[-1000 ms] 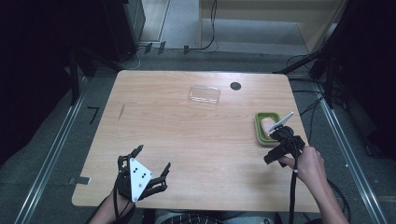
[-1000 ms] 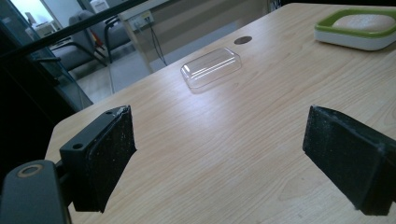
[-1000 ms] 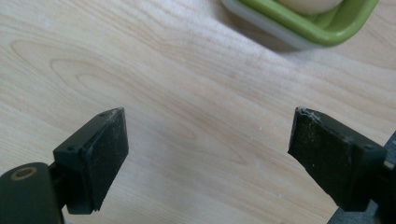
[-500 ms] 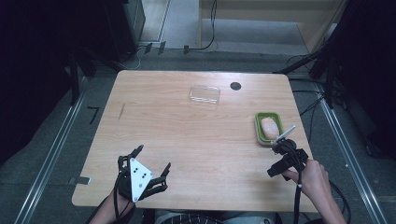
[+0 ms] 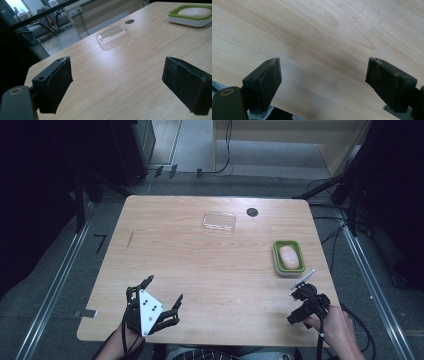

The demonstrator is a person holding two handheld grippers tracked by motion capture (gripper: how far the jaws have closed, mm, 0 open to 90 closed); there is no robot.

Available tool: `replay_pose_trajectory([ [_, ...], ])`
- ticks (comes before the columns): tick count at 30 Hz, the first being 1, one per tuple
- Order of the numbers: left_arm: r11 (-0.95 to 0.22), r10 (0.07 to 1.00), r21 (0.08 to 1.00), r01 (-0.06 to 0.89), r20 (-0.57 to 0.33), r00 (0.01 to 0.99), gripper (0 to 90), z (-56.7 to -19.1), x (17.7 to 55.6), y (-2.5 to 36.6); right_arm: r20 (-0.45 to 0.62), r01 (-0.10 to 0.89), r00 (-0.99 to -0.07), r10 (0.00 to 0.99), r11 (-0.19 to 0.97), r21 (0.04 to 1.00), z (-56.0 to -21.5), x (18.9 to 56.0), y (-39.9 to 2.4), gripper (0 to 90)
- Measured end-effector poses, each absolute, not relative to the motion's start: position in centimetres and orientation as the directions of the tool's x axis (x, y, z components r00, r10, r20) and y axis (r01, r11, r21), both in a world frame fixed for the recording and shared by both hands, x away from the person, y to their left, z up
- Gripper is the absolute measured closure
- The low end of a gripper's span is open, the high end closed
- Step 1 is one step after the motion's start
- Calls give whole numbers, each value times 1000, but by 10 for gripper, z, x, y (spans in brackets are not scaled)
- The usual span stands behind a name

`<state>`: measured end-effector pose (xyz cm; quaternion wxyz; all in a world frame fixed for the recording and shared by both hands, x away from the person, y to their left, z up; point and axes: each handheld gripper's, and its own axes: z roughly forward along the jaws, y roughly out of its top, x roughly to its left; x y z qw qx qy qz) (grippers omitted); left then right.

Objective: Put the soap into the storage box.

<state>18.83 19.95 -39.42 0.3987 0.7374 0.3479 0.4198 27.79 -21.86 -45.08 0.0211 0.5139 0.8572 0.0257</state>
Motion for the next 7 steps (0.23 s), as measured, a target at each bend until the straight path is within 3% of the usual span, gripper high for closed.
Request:
replay_pose_trajectory([
  [7, -440, 849, 880, 180, 342, 404, 98, -394, 188, 199, -11, 879, -471, 882, 471, 72, -452, 274, -222, 135],
])
